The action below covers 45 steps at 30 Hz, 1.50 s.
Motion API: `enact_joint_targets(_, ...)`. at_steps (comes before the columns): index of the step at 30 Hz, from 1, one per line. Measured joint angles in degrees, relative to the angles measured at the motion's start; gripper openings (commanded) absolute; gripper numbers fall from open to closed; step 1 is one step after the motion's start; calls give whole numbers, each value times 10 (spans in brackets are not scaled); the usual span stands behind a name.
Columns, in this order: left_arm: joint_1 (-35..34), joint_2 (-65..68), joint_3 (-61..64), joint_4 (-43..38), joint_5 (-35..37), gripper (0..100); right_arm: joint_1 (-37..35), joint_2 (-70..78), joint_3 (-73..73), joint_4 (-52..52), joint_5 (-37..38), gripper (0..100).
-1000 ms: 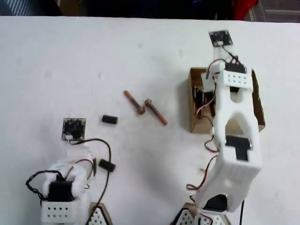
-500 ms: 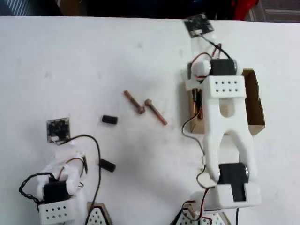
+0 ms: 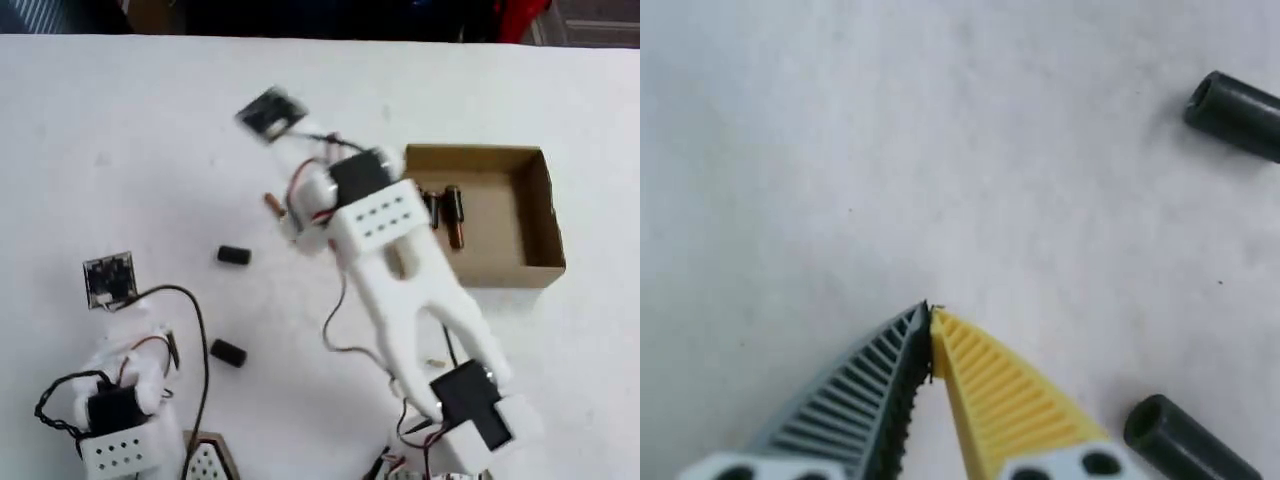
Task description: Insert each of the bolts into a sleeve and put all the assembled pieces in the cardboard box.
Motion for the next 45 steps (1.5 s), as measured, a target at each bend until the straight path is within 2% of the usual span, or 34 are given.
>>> enact_joint_targets(3, -3, 0, 0, 0, 0, 23, -59, -3, 29, 6, 0, 156)
enact_joint_targets(7, -45, 0, 0, 0, 0, 23, -135, -3, 93, 2, 0, 156)
enact_joint_targets(11, -59, 0, 0, 0, 0, 23, -172, -3, 148, -50, 0, 156)
enact_joint_targets(21, -94, 0, 0, 0, 0, 23, -190, -3, 247, -167, 0, 156)
enact_joint_targets(36, -235, 0, 0, 0, -2, 23, -220, -3, 322, -284, 0, 156)
enact_joint_targets(42, -286, 0, 0, 0, -37, 23, -247, -3, 341, -314, -1, 156)
enact_joint_targets(45, -310, 0, 0, 0, -38, 23, -255, -3, 341, -316, -37, 156)
